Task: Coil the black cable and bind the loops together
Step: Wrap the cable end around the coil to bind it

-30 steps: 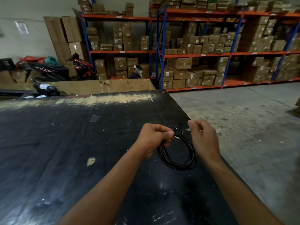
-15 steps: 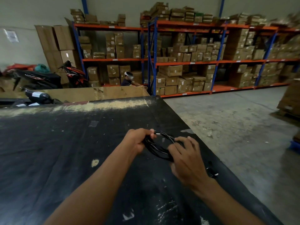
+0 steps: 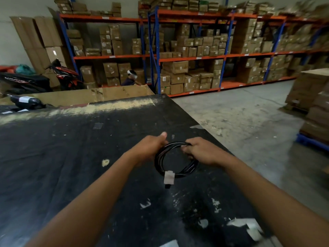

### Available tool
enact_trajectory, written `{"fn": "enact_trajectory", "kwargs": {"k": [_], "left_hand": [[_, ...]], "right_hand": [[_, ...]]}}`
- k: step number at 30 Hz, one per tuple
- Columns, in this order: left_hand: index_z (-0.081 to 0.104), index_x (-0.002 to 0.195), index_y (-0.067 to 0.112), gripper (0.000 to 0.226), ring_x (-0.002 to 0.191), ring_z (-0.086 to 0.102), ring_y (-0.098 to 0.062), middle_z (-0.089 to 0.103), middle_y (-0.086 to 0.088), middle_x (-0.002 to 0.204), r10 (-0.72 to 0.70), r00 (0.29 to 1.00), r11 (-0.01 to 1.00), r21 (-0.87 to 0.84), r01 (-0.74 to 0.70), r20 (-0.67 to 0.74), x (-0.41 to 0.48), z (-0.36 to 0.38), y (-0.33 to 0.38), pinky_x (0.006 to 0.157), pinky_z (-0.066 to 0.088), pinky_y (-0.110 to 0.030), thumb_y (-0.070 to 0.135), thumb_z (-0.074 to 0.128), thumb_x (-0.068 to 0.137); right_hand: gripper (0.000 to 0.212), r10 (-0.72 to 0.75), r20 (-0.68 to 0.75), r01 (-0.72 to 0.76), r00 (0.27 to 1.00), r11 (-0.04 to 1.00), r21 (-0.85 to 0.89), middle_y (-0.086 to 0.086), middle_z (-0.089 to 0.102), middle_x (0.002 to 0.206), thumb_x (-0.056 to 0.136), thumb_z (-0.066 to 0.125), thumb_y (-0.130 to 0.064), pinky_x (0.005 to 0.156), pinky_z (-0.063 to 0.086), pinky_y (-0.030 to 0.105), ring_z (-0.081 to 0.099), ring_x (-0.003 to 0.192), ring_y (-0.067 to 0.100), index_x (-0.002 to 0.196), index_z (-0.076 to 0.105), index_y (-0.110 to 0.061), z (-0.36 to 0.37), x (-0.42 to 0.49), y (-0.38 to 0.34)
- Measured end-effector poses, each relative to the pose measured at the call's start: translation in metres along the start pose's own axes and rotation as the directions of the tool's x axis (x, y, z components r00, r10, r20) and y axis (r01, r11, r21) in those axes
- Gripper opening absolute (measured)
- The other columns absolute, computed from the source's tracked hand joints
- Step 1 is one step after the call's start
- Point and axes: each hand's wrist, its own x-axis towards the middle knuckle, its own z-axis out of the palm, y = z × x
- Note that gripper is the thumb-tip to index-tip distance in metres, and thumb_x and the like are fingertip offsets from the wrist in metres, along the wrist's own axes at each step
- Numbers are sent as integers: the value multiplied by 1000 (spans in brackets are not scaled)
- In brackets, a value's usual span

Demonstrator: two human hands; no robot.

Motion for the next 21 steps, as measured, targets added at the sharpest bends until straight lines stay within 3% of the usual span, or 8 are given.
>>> {"fn": "enact_trajectory", "kwargs": {"k": [2,5,7,9,11,14,18,21], "left_hand": [[74,104,8,48,95,72,-23,75,-14,103,155,974,971,-206,-120,163,-9,8,3,80,56,-31,50,52,94],[69,94,0,28,71,69,-15,69,-10,82,245,956,969,-58,-239,161,-17,23,-1,71,58,-27,25,57,97],[64,86,3,24,60,57,-11,57,-5,72,203,974,977,-91,-195,97,-17,32,-3,69,61,-33,16,50,101],[63,90,3,26,56,46,-10,47,-4,70,110,992,967,-240,-92,65,-13,36,-3,67,61,-36,15,44,103],[64,97,2,32,54,44,-11,43,-3,68,-11,986,925,-373,74,167,-8,36,1,64,58,-37,23,41,103],[67,98,1,53,55,53,-16,51,-3,64,-92,916,884,-392,256,391,1,33,8,63,56,-36,46,40,99],[64,89,6,40,48,50,-9,50,2,59,-90,951,899,-387,206,296,21,52,12,61,53,-32,40,45,101],[59,86,10,35,42,38,-5,42,8,51,-95,969,903,-389,181,228,37,70,10,53,48,-27,35,42,102]], "right_hand": [[34,45,31,-48,998,994,93,1,49,59,97,51,-25,59,31,33,42,54,15,65,49,-17,0,-4,1],[30,62,63,-73,996,980,183,2,49,57,97,52,-22,49,30,28,39,50,14,68,53,-15,3,-10,11],[20,17,13,-20,1000,967,253,5,58,61,94,59,-19,47,39,23,51,52,15,77,62,-8,4,-11,19],[10,-16,-96,52,995,924,378,8,64,69,90,66,-13,54,50,26,63,58,16,90,68,-3,4,-11,28],[8,-41,-192,118,981,905,408,8,66,69,89,67,-12,57,52,26,66,57,13,93,74,-10,3,-7,37],[13,-65,-250,142,966,942,303,6,67,65,91,64,-14,55,51,20,64,53,9,92,76,-10,0,-2,49],[18,-73,-218,124,973,964,233,10,71,68,91,65,-20,57,49,19,66,56,10,89,75,-5,-8,3,63],[35,-16,-234,70,972,972,225,23,72,83,88,65,-41,63,47,28,64,64,17,90,76,-8,-18,7,78]]}}
